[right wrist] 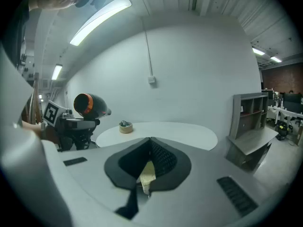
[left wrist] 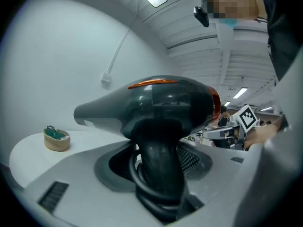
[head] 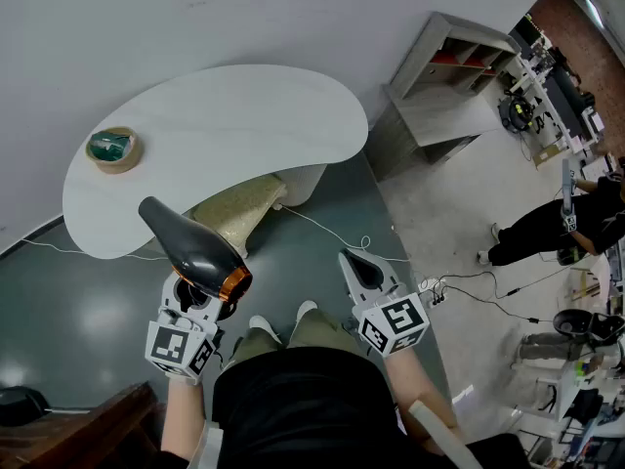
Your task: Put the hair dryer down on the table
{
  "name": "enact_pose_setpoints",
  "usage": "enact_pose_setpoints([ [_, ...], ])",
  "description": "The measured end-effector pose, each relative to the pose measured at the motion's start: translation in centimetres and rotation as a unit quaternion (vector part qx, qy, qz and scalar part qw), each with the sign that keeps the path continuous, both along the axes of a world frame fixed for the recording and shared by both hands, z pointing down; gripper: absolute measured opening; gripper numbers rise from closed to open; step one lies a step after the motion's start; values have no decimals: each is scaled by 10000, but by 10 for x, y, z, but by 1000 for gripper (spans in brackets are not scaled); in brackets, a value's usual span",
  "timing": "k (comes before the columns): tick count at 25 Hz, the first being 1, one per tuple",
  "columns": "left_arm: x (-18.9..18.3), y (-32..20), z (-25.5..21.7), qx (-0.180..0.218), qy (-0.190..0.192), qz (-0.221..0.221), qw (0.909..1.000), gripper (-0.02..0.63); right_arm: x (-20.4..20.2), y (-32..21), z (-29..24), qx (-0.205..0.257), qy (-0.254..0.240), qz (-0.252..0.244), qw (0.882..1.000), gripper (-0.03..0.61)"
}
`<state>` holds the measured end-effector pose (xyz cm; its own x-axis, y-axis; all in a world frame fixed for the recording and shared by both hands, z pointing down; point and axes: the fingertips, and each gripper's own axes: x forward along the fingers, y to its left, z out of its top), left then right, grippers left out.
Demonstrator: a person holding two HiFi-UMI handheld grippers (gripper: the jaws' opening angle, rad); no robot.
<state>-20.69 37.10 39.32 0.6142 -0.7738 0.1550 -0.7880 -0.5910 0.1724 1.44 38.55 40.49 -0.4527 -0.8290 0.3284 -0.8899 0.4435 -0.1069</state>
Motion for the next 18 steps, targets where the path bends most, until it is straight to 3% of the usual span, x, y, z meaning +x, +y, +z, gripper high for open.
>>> enact_pose_setpoints([
  [9,-44,10,9,-38,156,123,9998,241,-54,15,-1,4,147,-66,9999,15],
  [18,-48,-1,19,-124,133,-32,9998,241,-48,-10,2,17,30,59,10000,17],
])
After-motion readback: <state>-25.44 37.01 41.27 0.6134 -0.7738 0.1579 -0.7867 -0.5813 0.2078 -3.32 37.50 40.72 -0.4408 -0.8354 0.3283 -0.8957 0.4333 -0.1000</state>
